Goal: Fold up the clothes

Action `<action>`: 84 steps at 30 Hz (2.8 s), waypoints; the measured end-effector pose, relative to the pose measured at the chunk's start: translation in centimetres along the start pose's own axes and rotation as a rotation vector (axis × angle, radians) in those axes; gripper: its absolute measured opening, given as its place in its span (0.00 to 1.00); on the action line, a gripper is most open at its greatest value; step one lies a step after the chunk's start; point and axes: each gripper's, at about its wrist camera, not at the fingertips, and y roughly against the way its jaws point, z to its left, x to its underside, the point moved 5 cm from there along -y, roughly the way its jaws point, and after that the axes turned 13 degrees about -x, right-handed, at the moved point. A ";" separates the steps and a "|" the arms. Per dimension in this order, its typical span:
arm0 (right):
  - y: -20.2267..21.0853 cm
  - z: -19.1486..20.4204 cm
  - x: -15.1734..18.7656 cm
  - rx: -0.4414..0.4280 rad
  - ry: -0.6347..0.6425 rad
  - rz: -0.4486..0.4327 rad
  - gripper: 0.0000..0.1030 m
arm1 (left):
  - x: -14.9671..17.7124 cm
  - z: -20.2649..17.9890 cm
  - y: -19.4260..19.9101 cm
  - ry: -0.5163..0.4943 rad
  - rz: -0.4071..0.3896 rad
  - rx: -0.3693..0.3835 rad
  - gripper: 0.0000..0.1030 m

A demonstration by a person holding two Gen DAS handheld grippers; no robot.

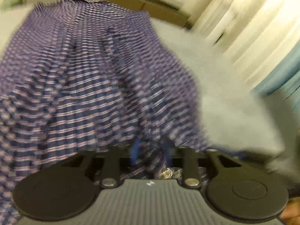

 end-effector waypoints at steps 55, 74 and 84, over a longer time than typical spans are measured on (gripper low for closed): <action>6.7 -1.5 4.3 -0.148 -0.192 -0.061 0.75 | 10.9 15.6 11.2 0.418 0.043 -0.010 0.79; 4.4 0.2 3.6 -0.255 -0.171 0.023 0.01 | 8.1 14.4 11.4 0.418 0.016 0.232 0.02; -2.5 -5.5 -13.6 -0.360 -0.348 -0.086 0.03 | -13.3 23.8 -0.5 0.636 -0.029 0.109 0.04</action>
